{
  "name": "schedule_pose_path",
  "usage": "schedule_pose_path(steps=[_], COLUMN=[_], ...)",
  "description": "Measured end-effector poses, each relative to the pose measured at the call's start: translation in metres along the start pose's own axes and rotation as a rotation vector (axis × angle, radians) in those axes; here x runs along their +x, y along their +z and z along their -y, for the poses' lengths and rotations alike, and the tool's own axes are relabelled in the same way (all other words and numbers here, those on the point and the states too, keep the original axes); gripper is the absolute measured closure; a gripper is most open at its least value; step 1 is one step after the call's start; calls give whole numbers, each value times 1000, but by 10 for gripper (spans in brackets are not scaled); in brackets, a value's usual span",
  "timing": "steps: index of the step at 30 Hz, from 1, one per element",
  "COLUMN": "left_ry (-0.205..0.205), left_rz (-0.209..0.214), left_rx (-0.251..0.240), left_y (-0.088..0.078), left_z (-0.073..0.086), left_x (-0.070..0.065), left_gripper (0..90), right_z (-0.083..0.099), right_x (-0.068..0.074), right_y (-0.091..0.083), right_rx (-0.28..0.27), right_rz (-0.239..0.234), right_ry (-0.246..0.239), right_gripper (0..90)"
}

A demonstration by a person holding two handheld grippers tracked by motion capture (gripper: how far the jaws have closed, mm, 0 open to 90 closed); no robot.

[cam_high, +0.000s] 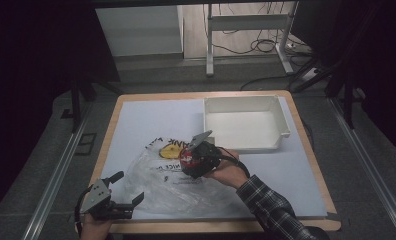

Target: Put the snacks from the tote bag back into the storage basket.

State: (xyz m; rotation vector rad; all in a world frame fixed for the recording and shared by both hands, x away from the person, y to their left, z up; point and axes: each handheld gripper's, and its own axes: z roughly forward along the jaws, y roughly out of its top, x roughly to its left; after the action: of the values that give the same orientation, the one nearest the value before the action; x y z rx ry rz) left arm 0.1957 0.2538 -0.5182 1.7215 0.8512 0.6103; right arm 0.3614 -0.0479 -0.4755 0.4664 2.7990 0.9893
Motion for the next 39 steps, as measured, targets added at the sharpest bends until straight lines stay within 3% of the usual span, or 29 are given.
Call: schedule_pose_path(steps=[39], left_ry=[4], left_rz=[-7], left_rx=[-4], left_y=[0], left_z=[0], left_x=[0], left_gripper=[11], right_z=[32], right_x=[-20], right_y=[-47], right_rx=[-14], right_rz=[73], right_ry=[49], right_gripper=[258])
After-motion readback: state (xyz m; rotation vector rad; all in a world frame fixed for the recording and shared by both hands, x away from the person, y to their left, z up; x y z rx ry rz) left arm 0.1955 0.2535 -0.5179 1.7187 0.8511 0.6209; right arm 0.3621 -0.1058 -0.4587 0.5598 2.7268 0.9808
